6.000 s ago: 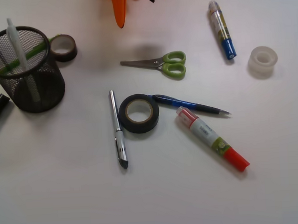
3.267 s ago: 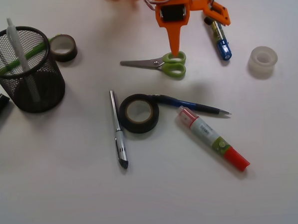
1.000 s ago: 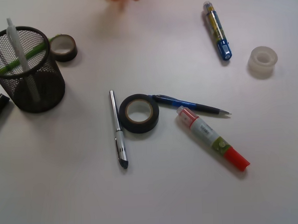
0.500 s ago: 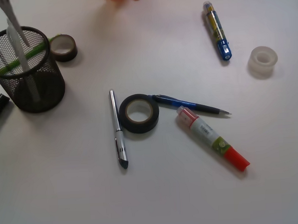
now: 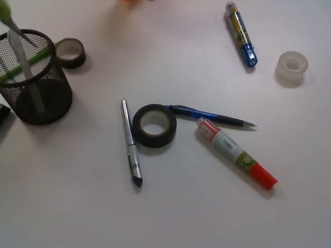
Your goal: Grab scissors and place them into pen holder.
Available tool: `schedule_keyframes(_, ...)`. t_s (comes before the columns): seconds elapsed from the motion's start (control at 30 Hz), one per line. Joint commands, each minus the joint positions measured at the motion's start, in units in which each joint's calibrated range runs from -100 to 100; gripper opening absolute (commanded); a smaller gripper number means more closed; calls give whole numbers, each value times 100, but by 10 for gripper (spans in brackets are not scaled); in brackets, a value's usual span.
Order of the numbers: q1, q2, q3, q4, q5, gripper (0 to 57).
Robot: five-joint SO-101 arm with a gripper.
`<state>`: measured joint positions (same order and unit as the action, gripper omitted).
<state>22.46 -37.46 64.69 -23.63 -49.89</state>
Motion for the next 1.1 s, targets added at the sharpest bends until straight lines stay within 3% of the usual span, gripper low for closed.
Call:
schedule_keyframes(0.0, 53, -169, -110, -227, 137, 317)
schedule_keyframes(0.27, -29, -169, -156, -288, 322, 313)
schedule_keyframes(0.4, -881, -169, -790, 412, 1304, 313)
schedule_keyframes(0.53, -2526, -75, -2384, 4314, 2603, 312)
schedule_keyframes(0.67, -3722, -169, -3570, 8207, 3184, 312)
schedule_keyframes(0.77, -3872, -169, -3942, 9721, 3468, 312)
schedule_keyframes(0.9, -3894, -559, -3933, 10237, 4322, 311)
schedule_keyframes(1.0, -3745, -1766, -3272, 10193, 4537, 311)
schedule_keyframes(1.07, -3416, -3636, -2121, 10211, 4479, 311)
